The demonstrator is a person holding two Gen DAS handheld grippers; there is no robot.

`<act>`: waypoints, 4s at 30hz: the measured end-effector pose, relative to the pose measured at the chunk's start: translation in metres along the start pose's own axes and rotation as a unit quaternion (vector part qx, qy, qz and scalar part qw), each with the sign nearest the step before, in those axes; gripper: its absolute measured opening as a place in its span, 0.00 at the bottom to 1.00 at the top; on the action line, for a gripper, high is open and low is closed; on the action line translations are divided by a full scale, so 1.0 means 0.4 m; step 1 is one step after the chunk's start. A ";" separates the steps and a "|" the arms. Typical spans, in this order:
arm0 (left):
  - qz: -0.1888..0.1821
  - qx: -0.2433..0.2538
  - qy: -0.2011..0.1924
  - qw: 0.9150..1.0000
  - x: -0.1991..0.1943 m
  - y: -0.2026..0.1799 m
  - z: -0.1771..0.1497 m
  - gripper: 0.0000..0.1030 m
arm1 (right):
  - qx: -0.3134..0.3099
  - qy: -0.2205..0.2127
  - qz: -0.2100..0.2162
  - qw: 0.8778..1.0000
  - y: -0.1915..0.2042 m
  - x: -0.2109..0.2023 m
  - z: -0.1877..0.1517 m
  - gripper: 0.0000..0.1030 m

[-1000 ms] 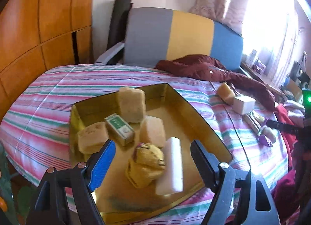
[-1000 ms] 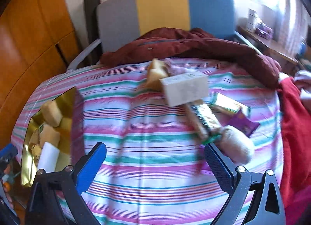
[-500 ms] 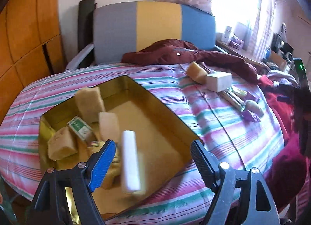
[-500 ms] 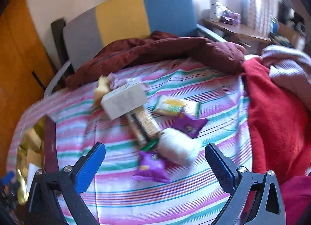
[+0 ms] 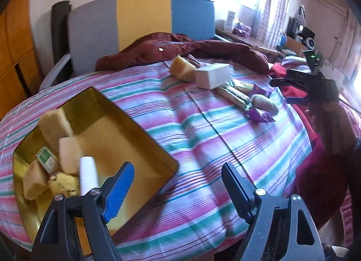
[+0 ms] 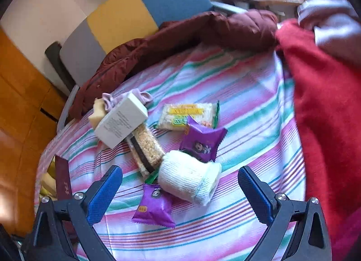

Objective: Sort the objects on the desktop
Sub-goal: 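Move both open tools back toward the remaining items, then grasp the white knitted sock with the right tool while the left tool grasps a purple snack packet, then carry the sock and purple packet over the gold tray and open both tools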

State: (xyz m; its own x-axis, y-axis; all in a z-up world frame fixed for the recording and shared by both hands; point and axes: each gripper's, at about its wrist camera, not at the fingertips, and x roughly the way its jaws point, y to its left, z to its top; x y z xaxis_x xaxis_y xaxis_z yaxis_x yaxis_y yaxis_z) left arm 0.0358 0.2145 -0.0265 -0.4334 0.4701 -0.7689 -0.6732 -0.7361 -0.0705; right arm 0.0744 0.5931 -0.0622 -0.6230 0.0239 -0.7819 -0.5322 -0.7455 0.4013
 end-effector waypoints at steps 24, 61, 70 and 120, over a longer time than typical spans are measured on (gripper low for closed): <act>-0.090 0.046 0.064 0.993 0.192 -0.193 0.085 0.79 | -0.042 0.076 -0.049 0.995 0.017 0.117 -0.006 0.71; -0.125 0.005 0.138 0.983 0.492 -0.389 0.243 0.41 | 0.002 -0.039 -0.018 0.999 -0.042 -0.018 0.039 0.68; -0.096 0.022 0.107 0.989 0.426 -0.331 0.185 0.40 | -0.069 -0.007 -0.006 0.998 0.020 0.018 0.016 0.68; 0.102 -0.164 -0.049 0.980 -0.106 0.254 -0.074 0.40 | -0.143 0.006 0.046 0.989 0.225 0.008 -0.110 0.69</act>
State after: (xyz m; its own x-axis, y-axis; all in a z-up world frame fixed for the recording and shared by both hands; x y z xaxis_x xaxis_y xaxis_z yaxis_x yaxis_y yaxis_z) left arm 0.0032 0.1054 -0.0199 -0.6050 0.3291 -0.7250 -0.3445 -0.9291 -0.1343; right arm 0.0498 0.4970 -0.0497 -0.6541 -0.0590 -0.7541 -0.2893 -0.9017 0.3214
